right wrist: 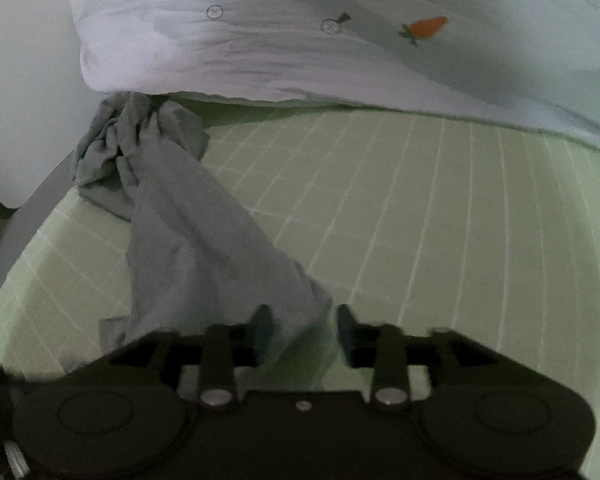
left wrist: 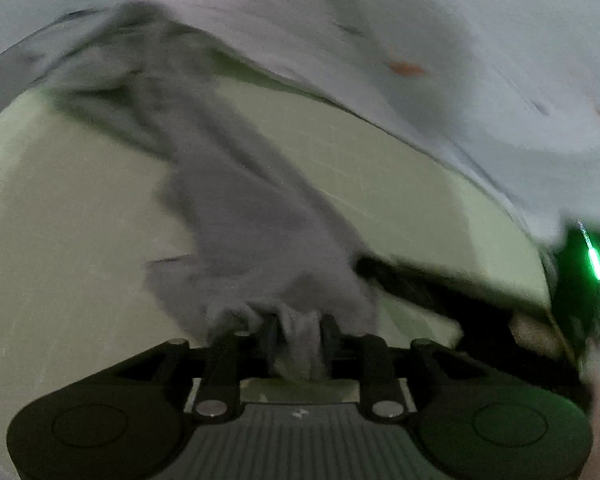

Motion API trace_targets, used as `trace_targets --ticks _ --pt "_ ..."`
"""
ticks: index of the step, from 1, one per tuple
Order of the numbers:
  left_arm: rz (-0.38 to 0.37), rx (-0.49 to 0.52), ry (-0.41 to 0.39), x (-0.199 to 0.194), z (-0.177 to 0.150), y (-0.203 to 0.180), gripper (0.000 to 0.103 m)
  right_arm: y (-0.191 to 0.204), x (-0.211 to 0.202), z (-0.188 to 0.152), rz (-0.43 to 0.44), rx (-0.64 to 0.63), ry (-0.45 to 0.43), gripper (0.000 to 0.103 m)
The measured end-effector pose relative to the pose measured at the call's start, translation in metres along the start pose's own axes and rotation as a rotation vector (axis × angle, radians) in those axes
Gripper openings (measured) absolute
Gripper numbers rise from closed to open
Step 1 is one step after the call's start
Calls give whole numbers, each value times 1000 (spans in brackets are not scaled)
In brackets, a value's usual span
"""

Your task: Fold clothes

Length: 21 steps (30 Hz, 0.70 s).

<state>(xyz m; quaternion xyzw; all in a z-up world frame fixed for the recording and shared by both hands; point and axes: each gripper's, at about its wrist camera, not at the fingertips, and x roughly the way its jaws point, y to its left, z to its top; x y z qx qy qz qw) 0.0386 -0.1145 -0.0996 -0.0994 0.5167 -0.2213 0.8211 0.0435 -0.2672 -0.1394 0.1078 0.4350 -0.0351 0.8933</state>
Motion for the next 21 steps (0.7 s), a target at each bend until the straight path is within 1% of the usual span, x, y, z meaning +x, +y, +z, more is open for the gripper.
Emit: trace_targets --ticks 1,2,3,4,5,7,9,10,12,13,14,16,17,18,19,21 --pt "25 -41 -17 -4 1 7 29 2 0 -6 20 11 1 53" --pt "51 -54 -30 -8 1 10 29 4 0 -12 40 21 2 60" --pt "77 -66 -42 -13 0 14 32 6 1 -17 58 30 3 64" --pt "103 -78 -55 -17 0 17 33 11 4 -20 61 26 9 74" --pt "128 -91 -67 -22 -1 20 34 17 7 -23 59 17 12 80" --pt "151 -110 -73 -27 -4 25 34 22 13 -31 54 -9 23 82" --pt "169 -118 -76 -30 -9 27 35 27 23 -36 46 -37 41 82" --pt "178 -119 -78 -31 -11 27 35 28 25 -38 56 -50 33 83" --pt "191 -116 -76 -31 -15 26 35 27 24 -41 70 -83 23 71" --pt "194 -114 -74 -30 -16 25 35 26 22 -42 73 -102 21 43" --pt "196 -113 -73 -30 -17 23 35 23 20 -42 64 -110 28 13" --pt "193 -108 -73 -27 -18 23 35 10 15 -43 61 -62 43 7" --pt "189 -105 -73 -27 -18 21 35 3 12 -46 37 -48 41 2" --pt "185 -101 -74 -26 -18 19 35 -5 9 -49 9 -38 40 2" --pt "181 -95 -75 -24 -18 16 35 -12 4 -51 -42 -48 36 0" --pt "173 -81 -73 -21 -19 10 35 -35 -7 -54 -148 -48 29 0"
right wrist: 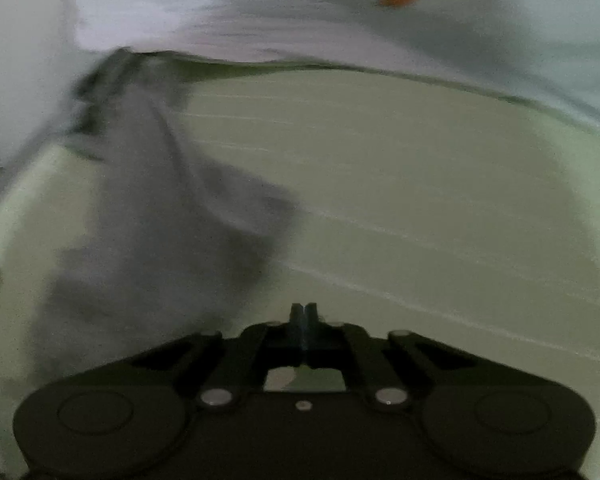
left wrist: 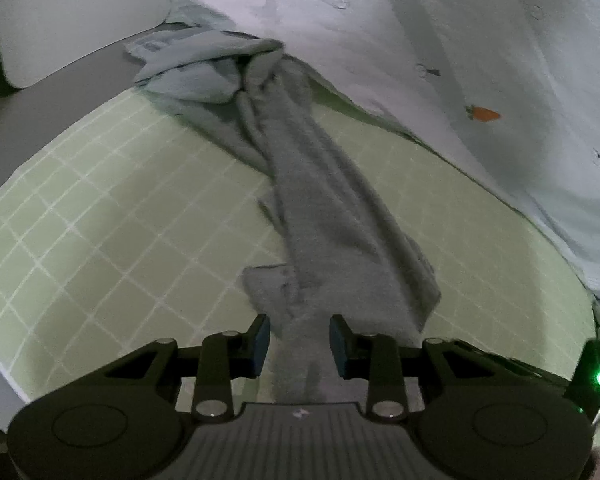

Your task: Fold clothes

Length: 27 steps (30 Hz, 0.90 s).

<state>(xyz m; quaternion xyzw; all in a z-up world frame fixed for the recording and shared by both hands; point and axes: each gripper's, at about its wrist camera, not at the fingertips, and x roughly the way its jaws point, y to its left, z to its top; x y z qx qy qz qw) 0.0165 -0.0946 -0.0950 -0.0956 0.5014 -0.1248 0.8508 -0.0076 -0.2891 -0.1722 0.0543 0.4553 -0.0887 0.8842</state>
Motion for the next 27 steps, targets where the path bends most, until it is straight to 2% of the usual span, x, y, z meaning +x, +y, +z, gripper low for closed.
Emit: trace_targets --ticks 3,4,5,6,7,8,13,15,16,19,20,21,22,23,24,25,26,27 --pt "-14 21 11 5 -4 -11 35 -49 -11 -4 -62 105 9 0" --pt "-14 27 20 8 -6 -14 35 -62 -14 -5 -62 144 10 3" --pt "-10 28 29 10 -7 -15 35 -66 -16 -6 -38 170 7 11" --pt "-5 29 37 12 -8 -17 35 -69 -17 -6 -16 192 3 21" --pt "3 30 35 12 -8 -17 36 -64 -18 -4 -8 190 -8 49" --pt "11 31 33 12 -8 -16 40 -58 -19 -2 4 187 -21 69" --pt "62 31 -8 0 -7 -9 60 -12 -15 20 200 217 -91 89" --pt "96 14 -24 -7 -8 1 73 7 -7 29 269 226 -95 93" --pt "112 2 -29 -10 -8 6 74 19 -2 31 293 219 -85 95" --pt "149 -36 -39 -17 -8 21 76 48 12 33 317 166 -33 96" --pt "156 -51 -40 -18 -8 26 76 56 15 31 310 145 -16 97" --pt "160 -67 -40 -20 -8 30 76 64 12 28 278 95 -36 95" --pt "159 -79 -39 -21 -8 33 76 74 11 24 240 28 -37 87" --pt "158 -87 -38 -20 -8 34 76 81 8 20 203 -41 -46 69" --pt "158 -94 -36 -19 -7 36 76 81 3 16 200 -80 -54 57" --pt "154 -97 -33 -18 -7 35 76 80 -1 13 202 -110 -59 36" --pt "150 -99 -30 -17 -6 35 76 74 -4 11 228 -92 -44 27" --pt "144 -97 -26 -15 -5 33 76 65 -7 9 240 -79 -30 25"
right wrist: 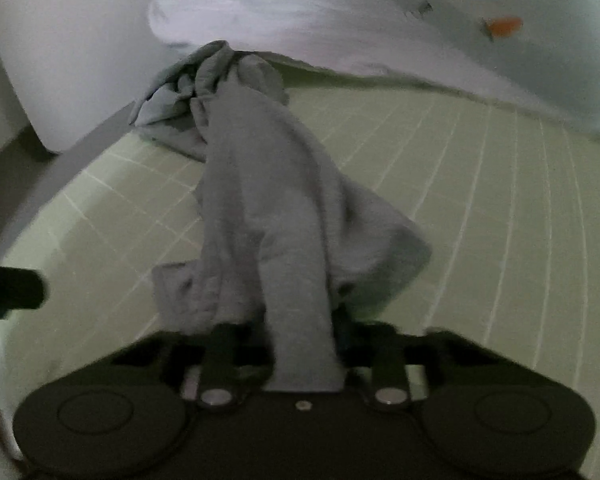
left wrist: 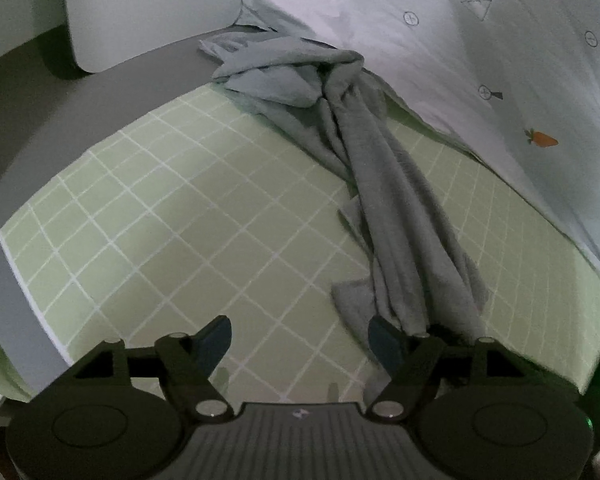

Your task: Fold clothes

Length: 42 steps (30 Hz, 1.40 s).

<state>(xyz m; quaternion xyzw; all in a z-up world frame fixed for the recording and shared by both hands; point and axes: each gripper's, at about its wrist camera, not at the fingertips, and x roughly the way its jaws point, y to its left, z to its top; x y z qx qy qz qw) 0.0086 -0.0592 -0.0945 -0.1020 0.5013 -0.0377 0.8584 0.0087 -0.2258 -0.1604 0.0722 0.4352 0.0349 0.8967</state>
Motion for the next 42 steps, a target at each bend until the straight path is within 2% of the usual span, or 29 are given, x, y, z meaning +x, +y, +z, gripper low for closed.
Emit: trace_targets --ticks 4,6,11,17,19,21,23,25,27,31,35,37,39,42 --pt "-26 41 3 4 3 -16 76 -31 -25 -20 33 25 27 23" --pt "-39 68 0 6 4 -25 76 -48 -40 -32 23 41 44 23" --pt "-60 101 9 16 10 -40 76 -109 -85 -64 -62 134 77 23" --pt "-71 135 29 30 18 -53 76 -207 -135 -89 -309 297 60 25" --pt "-75 149 33 35 21 -58 76 -238 -146 -91 -431 333 46 25" --pt "-79 164 36 39 25 -63 76 -260 -151 -92 -596 309 53 35" --pt "-85 177 37 45 31 -67 76 -278 -156 -93 -711 337 59 38" --pt "-90 185 35 50 38 -70 77 -295 -165 -95 -714 456 40 46" --pt "-96 182 33 57 46 -73 80 -300 -169 -99 -700 553 12 48" --pt "-116 170 79 84 60 -84 81 -280 -160 -106 -755 600 -19 56" --pt "-132 200 143 112 66 -99 81 -282 -156 -109 -719 697 -58 56" --pt "-147 208 164 122 66 -103 77 -278 -149 -102 -697 720 -70 56" --pt "-174 207 184 131 68 -105 62 -275 -141 -95 -675 741 -81 56" --pt "-203 212 191 138 74 -104 57 -271 -119 -71 -629 724 -83 57"
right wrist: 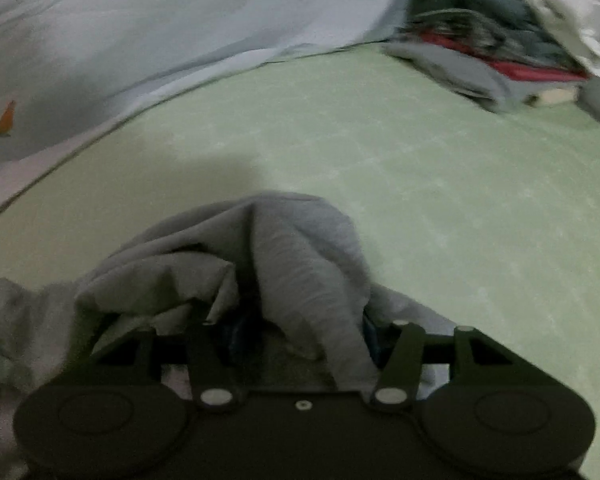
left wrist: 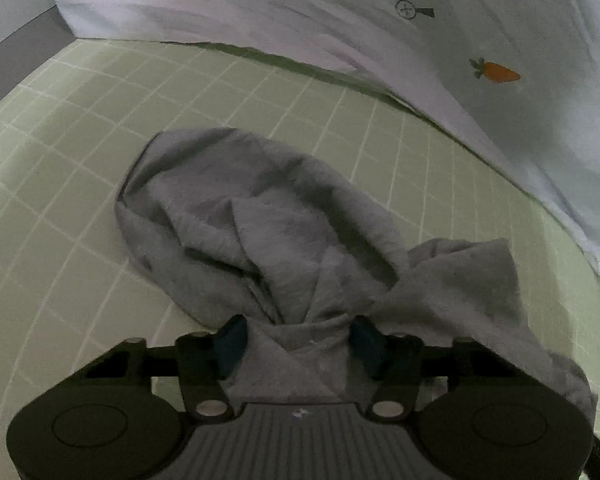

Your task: Fold clothes

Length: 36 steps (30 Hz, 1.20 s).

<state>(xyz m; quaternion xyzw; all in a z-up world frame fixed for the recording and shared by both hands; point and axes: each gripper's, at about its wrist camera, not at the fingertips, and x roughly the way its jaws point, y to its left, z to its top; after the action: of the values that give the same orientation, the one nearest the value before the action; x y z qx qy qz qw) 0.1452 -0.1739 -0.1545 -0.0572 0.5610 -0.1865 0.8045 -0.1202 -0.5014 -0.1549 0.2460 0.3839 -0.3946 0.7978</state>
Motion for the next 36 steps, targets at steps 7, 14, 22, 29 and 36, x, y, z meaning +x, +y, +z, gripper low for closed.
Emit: trace_targets --ticks 7,14,22,29,36 --pt "68 -15 -4 0 10 26 57 134 52 45 192 -255 -7 68" --pt "162 -52 -44 -38 -2 52 61 224 50 57 99 -323 16 84" --pt "217 -39 -105 -83 -25 62 74 210 -43 -8 118 -141 -74 100" --pt "233 -12 -121 -105 -46 75 76 229 -90 -54 273 -162 -98 97" --pt "225 -17 -146 -127 -61 93 76 265 -112 -80 408 -290 -55 57"
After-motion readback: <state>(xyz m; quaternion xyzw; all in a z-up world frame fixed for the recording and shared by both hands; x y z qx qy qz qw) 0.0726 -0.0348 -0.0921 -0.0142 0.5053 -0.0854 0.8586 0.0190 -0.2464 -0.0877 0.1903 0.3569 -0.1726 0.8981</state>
